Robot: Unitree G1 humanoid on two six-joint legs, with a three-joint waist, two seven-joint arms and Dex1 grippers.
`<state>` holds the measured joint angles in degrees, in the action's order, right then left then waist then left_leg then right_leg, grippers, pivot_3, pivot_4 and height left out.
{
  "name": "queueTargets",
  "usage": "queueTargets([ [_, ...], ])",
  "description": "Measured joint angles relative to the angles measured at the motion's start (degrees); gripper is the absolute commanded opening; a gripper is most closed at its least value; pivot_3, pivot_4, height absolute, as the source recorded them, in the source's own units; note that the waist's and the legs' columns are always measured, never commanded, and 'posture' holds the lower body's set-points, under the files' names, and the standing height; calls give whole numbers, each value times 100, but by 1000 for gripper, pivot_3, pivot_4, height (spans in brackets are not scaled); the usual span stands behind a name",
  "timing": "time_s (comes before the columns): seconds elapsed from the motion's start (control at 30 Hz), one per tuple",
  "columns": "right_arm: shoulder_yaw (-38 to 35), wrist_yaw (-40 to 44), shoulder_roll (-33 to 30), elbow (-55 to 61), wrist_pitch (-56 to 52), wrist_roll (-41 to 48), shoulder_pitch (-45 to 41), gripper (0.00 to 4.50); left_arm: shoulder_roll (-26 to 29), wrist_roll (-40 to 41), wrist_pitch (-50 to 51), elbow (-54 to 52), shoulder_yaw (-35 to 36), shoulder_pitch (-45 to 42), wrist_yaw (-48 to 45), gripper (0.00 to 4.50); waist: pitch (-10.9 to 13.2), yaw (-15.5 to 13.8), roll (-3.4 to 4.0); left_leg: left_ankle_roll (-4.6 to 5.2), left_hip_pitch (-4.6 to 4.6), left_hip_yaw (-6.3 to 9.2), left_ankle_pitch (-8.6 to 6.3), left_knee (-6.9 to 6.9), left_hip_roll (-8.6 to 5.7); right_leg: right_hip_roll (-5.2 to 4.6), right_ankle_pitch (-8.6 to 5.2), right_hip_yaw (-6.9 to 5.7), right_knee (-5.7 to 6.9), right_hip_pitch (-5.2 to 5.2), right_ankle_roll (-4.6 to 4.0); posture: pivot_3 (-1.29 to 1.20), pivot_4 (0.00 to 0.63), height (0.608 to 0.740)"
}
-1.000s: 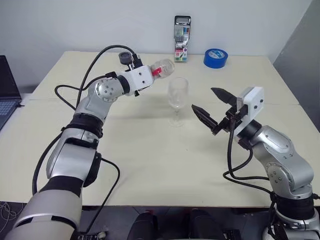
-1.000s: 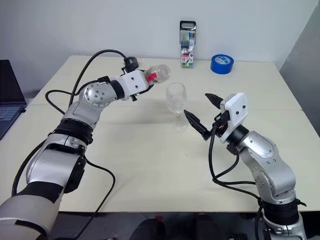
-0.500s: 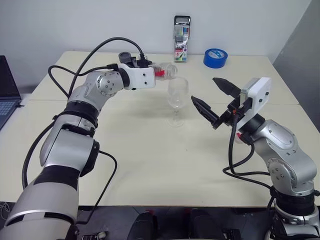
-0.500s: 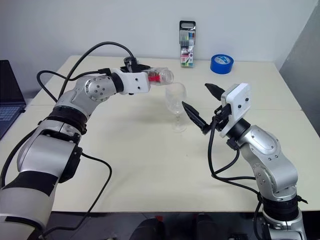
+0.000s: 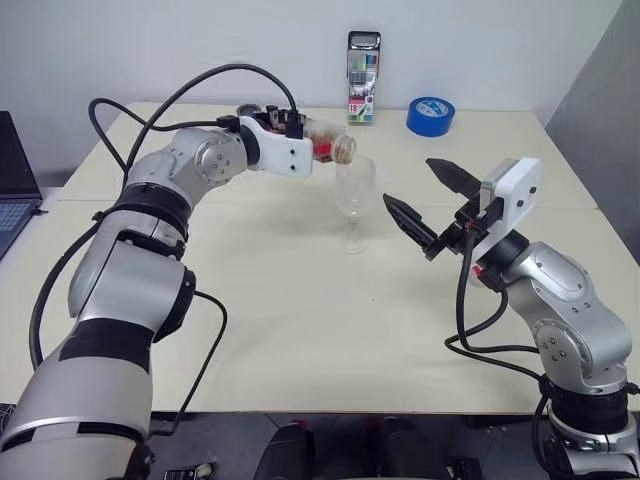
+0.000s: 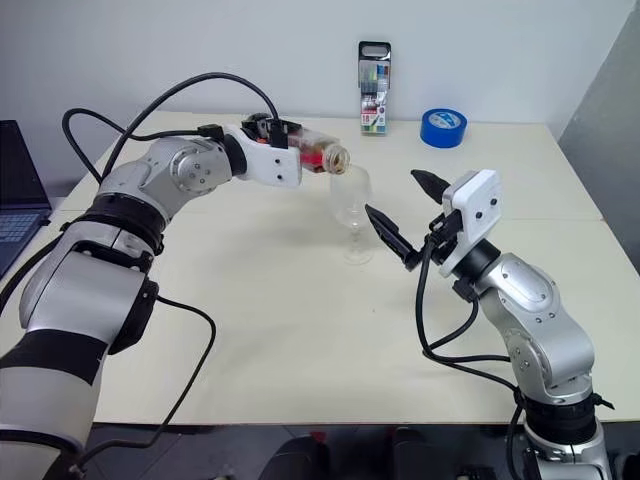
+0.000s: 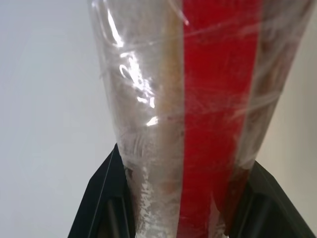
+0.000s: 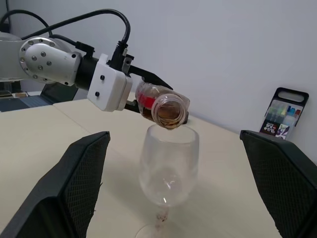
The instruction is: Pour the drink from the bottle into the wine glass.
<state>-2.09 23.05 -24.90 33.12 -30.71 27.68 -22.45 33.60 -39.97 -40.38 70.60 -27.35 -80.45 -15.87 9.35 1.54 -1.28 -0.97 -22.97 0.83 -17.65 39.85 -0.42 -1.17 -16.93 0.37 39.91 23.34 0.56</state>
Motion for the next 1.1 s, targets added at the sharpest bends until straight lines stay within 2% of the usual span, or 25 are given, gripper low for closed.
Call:
queueTargets([
  [1.1, 6, 18, 95, -1, 14, -184, 19, 4500, 61, -607, 40, 356, -441, -619, 680, 1719, 0, 2, -1, -2, 0, -4, 1, 1, -1, 0, 0, 3, 4, 3, 0, 0, 150, 740],
])
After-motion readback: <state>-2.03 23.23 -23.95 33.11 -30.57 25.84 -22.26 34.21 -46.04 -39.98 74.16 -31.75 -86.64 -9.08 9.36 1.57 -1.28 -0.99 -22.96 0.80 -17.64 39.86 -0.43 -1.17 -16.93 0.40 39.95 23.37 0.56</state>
